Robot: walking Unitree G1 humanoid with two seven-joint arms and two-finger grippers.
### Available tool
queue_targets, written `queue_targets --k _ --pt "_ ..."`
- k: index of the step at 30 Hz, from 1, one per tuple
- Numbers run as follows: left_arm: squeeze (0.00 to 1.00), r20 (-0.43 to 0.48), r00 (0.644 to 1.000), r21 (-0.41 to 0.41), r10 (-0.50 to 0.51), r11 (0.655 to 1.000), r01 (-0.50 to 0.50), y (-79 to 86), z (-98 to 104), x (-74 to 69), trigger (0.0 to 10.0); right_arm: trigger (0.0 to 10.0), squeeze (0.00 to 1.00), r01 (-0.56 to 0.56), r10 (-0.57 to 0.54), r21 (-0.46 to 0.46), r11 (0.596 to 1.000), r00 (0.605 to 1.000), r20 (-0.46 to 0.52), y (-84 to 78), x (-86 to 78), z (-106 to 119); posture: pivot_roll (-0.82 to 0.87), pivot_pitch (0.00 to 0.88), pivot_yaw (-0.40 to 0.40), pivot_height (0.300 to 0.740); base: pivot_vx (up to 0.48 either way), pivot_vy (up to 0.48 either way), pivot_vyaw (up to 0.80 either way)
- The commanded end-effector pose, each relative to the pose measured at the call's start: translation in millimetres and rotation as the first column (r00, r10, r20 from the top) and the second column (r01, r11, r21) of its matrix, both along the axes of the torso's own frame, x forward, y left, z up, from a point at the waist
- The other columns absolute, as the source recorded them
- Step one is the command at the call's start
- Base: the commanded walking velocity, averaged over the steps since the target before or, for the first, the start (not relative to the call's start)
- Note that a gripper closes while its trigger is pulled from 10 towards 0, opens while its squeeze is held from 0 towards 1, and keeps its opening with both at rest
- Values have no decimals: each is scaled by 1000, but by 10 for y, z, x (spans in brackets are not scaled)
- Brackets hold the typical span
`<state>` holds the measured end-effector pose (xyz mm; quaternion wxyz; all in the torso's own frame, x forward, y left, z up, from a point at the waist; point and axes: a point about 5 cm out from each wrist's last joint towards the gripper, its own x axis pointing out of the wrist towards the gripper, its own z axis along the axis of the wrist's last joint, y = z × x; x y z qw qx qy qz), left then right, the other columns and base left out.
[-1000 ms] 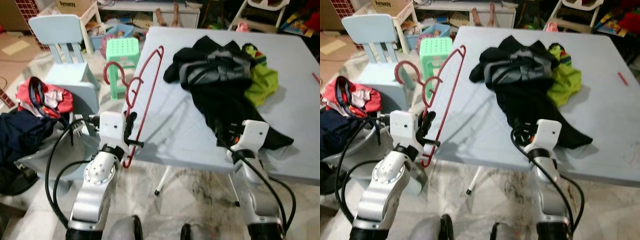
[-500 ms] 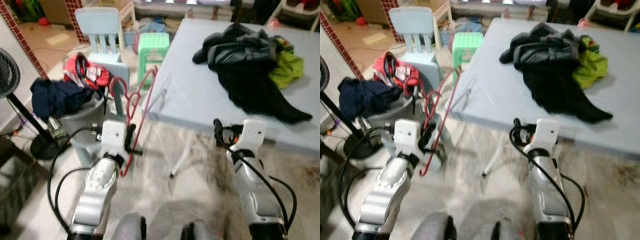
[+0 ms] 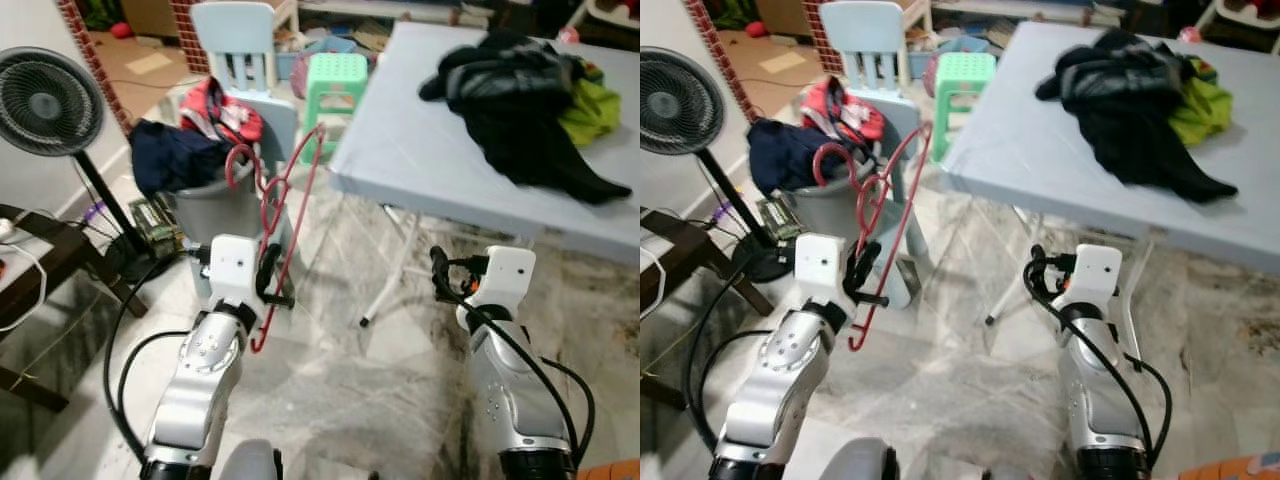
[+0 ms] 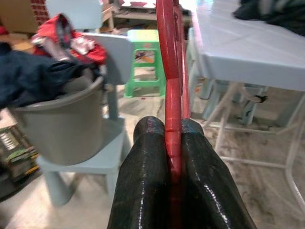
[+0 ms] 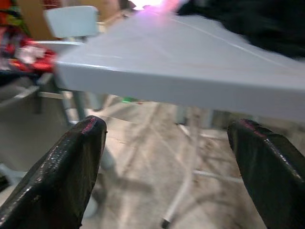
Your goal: Hang hanger
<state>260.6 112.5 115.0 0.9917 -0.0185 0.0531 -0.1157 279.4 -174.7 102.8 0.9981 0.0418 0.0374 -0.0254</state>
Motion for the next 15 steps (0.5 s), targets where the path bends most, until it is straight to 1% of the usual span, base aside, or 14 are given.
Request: queue_targets --k 1,2,5,6,10,12,14,15 --pt "0 -10 1000 -11 -20 1000 20 -9 8 -7 10000 10000 0 -8 8 6 1000 1000 -5 5 -12 -4 12 51 0 740 0 469 0" --pt "0 -10 1000 -11 -20 1000 20 -9 8 -7 10000 10000 0 -8 8 6 1000 1000 -5 5 -12 -4 12 51 0 740 0 469 0" --pt "0 -31 996 -9 -86 996 86 -66 -21 -31 10000 10000 0 -9 9 0 1000 1000 -7 1 -15 -10 12 54 -1 740 0 452 0" --pt "0 -34 993 8 -114 993 115 -87 -36 -42 10000 10000 0 -3 3 -7 1000 1000 -10 -8 -12 -19 11 56 -1 740 0 450 0" --pt "0 -40 986 29 -162 986 163 -103 -49 -49 10000 10000 0 10 -10 -14 1000 1000 -12 -22 -3 -20 11 57 -1 740 0 447 0" --pt "0 -42 985 33 -168 985 169 -103 -52 -49 10000 10000 0 12 -12 -14 1000 1000 -11 -23 0 -18 11 57 -1 740 0 446 0" --pt "0 -24 981 52 -191 980 192 -102 -40 -44 10000 10000 0 23 -23 -17 1000 1000 -16 -34 0 -20 9 59 2 740 0 446 0" --pt "0 -16 979 59 -201 978 202 -102 -34 -42 10000 10000 0 26 -26 -19 999 999 -21 -39 -2 -25 9 59 2 740 0 0 -506"
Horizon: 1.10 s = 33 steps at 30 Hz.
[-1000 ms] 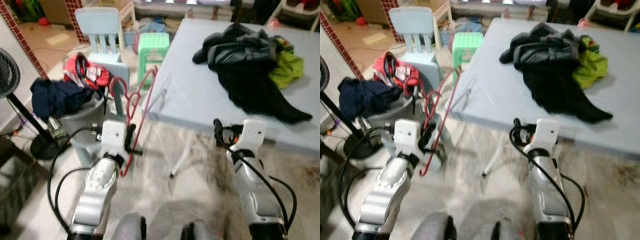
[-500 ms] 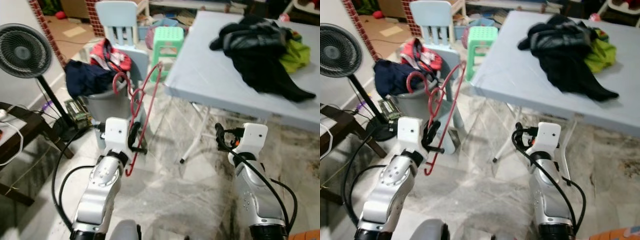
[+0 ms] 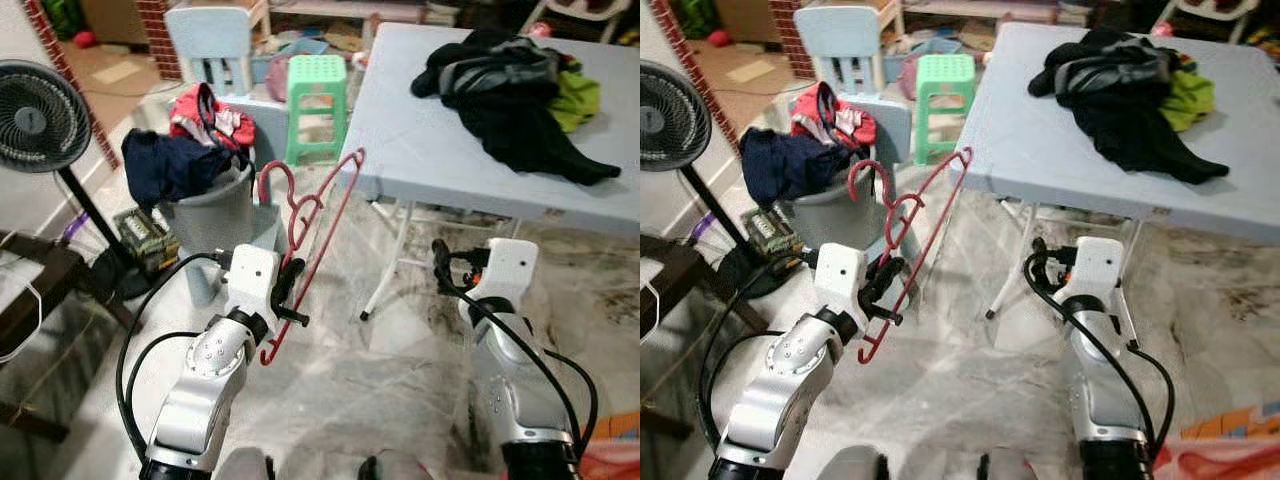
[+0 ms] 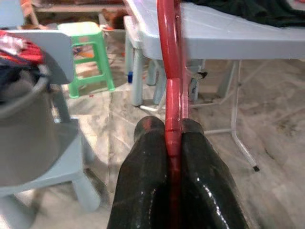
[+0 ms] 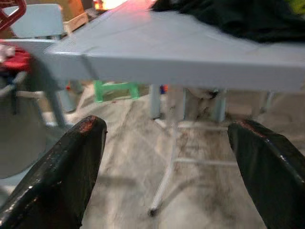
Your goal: Hang hanger
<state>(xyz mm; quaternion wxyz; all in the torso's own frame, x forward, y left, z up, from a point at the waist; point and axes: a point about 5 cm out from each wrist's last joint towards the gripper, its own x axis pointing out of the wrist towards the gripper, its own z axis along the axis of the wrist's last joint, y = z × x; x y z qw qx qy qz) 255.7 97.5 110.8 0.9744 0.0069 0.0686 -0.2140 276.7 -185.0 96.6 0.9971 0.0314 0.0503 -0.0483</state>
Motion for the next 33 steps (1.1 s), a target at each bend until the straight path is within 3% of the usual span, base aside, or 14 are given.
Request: queue_targets --k 1,11,16,29,33 --pt "0 17 1000 17 -3 1000 3 49 9 9 10000 10000 0 -17 17 2 1000 1000 5 64 25 35 9 60 2 740 0 0 -506" --pt "0 -24 988 46 -153 987 154 45 -36 3 10000 10000 0 -11 11 4 1000 1000 -4 57 21 18 10 66 0 740 0 0 -785" --pt "0 -28 988 57 -155 986 156 102 -34 59 10000 10000 0 -10 10 2 1000 1000 -2 56 25 21 10 66 0 740 0 0 -800" --pt "0 -34 972 119 -233 965 235 109 -65 54 10000 10000 0 -6 6 -6 1000 1000 -5 40 14 11 7 60 3 740 0 468 -793" --pt "0 -40 959 143 -280 948 283 100 -82 16 10000 10000 0 -18 18 -9 1000 1000 -4 40 27 15 9 59 1 740 0 0 0"
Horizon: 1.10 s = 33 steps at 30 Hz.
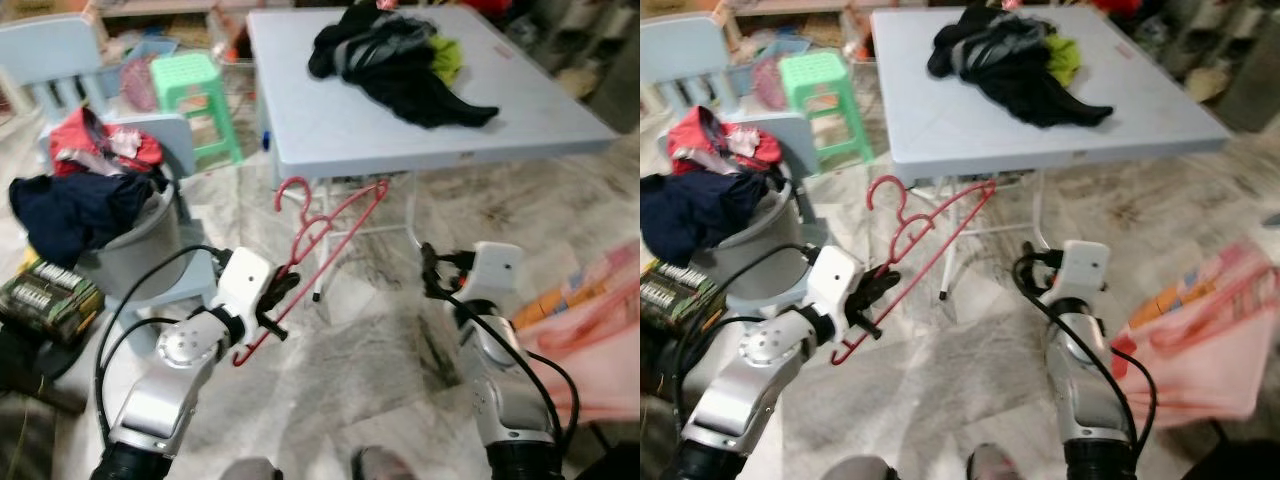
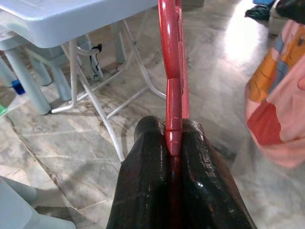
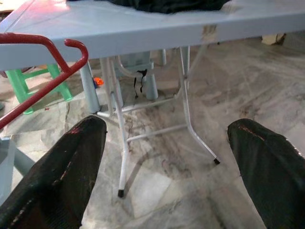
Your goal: Hang hanger
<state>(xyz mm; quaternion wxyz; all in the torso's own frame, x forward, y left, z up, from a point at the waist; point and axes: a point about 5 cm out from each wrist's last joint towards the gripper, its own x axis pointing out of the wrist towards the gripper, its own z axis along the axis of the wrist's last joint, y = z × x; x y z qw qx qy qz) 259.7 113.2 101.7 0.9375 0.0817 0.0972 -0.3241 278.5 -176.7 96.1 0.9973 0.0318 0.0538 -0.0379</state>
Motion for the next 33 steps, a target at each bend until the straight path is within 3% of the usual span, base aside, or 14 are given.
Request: queue_targets --k 1,7,9,13,19,23,33 --pt "0 9 998 6 -54 999 54 -57 8 -30 10000 10000 0 -3 3 -13 1000 1000 1 -43 11 19 10 58 -1 740 0 0 0" --pt "0 -37 982 106 -186 976 189 45 -66 -92 10000 10000 0 -106 105 -55 993 994 -27 -60 36 -5 13 57 -5 740 0 0 0" --pt "0 -59 972 181 -226 956 233 137 -116 -85 10000 10000 0 -128 126 -75 989 991 -34 -123 59 -1 15 54 -7 740 0 0 0" --pt "0 -68 965 244 -254 933 263 248 -114 -42 10000 10000 0 -168 164 -115 979 986 -38 -189 86 17 14 53 -7 740 0 0 0" --pt "0 -57 959 257 -277 924 282 275 -87 -16 10000 10000 0 -183 179 -131 974 983 -43 -216 97 18 14 52 -4 740 0 0 0" --pt "0 -11 962 214 -274 939 270 246 -34 29 10000 10000 0 -193 190 -129 973 981 -40 -208 95 10 10 53 1 740 0 0 0" --pt "0 5 963 201 -269 944 263 219 -57 35 10000 10000 0 -242 241 -121 963 970 -26 -104 49 5 8 53 3 740 117 0 0"
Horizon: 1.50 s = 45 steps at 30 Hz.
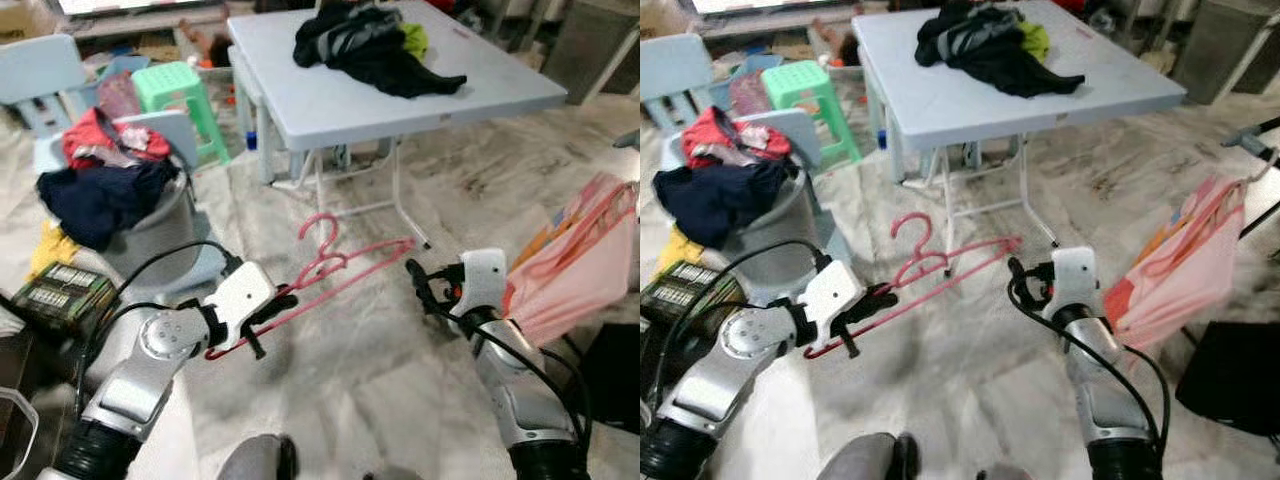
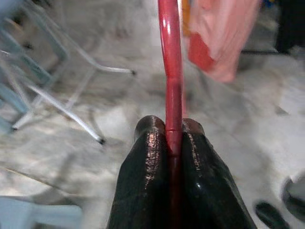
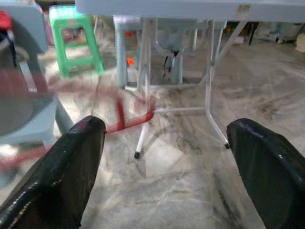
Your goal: Hang hanger
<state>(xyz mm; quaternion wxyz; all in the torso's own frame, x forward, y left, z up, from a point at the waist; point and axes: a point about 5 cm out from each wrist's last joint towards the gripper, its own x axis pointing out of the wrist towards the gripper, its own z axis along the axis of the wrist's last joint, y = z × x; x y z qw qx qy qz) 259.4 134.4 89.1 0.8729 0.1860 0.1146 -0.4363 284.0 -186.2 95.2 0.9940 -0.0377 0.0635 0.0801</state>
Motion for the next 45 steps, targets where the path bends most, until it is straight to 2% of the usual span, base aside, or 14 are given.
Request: queue_targets --k 1,9,15,18,24,26,31,33,36,40,43,44,45 --pt "0 34 999 3 6 1000 -6 13 66 45 10000 10000 0 -1 1 4 1000 1000 7 -9 -7 13 9 53 3 740 285 0 0" --pt "0 26 995 -93 101 991 -98 26 81 104 10000 10000 0 -1 1 13 1000 1000 10 7 -9 8 8 46 4 740 181 137 0" --pt "0 37 992 -113 124 986 -119 1 70 83 10000 10000 0 -11 11 31 999 1000 9 56 -4 -3 15 36 -7 740 313 363 0" --pt "0 38 990 -121 132 985 -127 -6 70 43 10000 10000 0 -58 58 24 998 998 18 135 -4 7 28 47 -19 740 333 346 0" --pt "0 15 992 -91 124 988 -122 4 11 -18 10000 10000 0 -63 63 8 998 998 16 121 0 -6 29 51 -14 740 331 348 0" --pt "0 17 995 -75 101 992 -99 10 -1 -24 10000 10000 0 -86 87 -28 996 996 23 98 9 9 28 53 -12 740 242 277 0" --pt "0 34 994 -59 100 993 -98 55 21 15 10000 10000 0 -75 76 -36 996 997 22 55 27 11 22 54 -11 740 259 290 0" --pt "0 42 994 -49 101 994 -99 84 40 60 10000 10000 0 -84 85 -68 994 996 22 34 31 11 21 53 -12 740 0 0 0" --pt "0 38 995 -33 92 995 -91 90 26 50 10000 10000 0 -97 99 -84 992 995 26 39 28 11 21 53 -12 740 0 0 0" --pt "0 -5 1000 50 -10 999 10 165 -78 -58 10000 10000 0 -246 257 -159 956 965 52 91 44 88 24 51 -20 740 0 0 0" --pt "0 -45 997 124 -59 990 64 259 -139 -90 10000 10000 0 -393 413 -265 880 910 21 86 64 140 30 45 -24 740 0 0 0" --pt "0 -41 997 134 -67 988 72 267 -143 -91 10000 10000 0 -408 428 -272 872 904 16 83 66 144 30 45 -24 740 0 0 0" --pt "0 -55 996 142 -74 987 81 288 -156 -96 10000 10000 0 -457 474 -277 846 880 -4 81 67 157 32 42 -25 740 0 0 0"
